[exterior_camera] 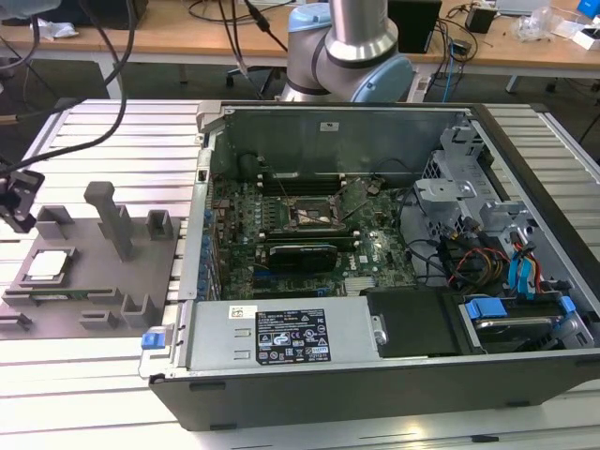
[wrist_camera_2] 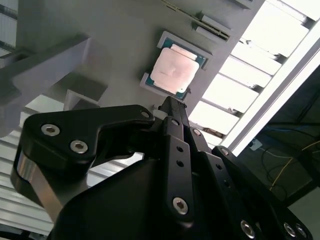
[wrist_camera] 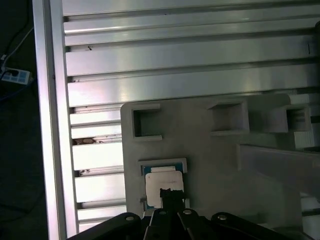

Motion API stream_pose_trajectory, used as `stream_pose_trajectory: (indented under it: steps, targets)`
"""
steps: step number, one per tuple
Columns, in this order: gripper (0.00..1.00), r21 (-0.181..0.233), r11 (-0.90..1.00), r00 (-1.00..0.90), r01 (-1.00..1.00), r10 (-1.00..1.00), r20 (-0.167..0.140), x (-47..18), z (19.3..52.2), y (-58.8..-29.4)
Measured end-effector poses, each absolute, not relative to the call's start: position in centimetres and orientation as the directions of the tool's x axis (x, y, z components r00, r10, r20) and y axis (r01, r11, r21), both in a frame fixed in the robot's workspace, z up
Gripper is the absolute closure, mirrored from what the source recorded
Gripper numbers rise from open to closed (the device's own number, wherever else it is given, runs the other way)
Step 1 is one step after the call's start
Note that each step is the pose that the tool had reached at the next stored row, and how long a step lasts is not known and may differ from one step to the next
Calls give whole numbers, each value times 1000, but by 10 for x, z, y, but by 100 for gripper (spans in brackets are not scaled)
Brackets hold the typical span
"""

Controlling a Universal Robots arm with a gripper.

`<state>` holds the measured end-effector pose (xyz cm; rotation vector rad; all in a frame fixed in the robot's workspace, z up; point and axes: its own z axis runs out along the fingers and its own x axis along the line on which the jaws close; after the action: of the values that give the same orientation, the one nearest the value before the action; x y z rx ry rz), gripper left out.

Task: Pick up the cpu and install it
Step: 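Pick up the cpu and move it towards the insertion slot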

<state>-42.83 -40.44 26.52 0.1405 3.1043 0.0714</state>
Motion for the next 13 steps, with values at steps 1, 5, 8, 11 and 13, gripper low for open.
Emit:
stream_pose_trajectory:
  steps: [1, 5, 8, 11, 13]
  targets:
    - [89, 47, 995, -995, 90, 91, -31, -429, 263, -405]
    - [89, 47, 995, -995, 90, 91, -31, -431, 255, -406]
    - [89, 47, 995, -995, 90, 91, -30, -431, 248, -409]
    - [89, 47, 995, -995, 90, 91, -29, -432, 242, -413]
    - [89, 47, 995, -995, 90, 91, -29, -432, 238, -414]
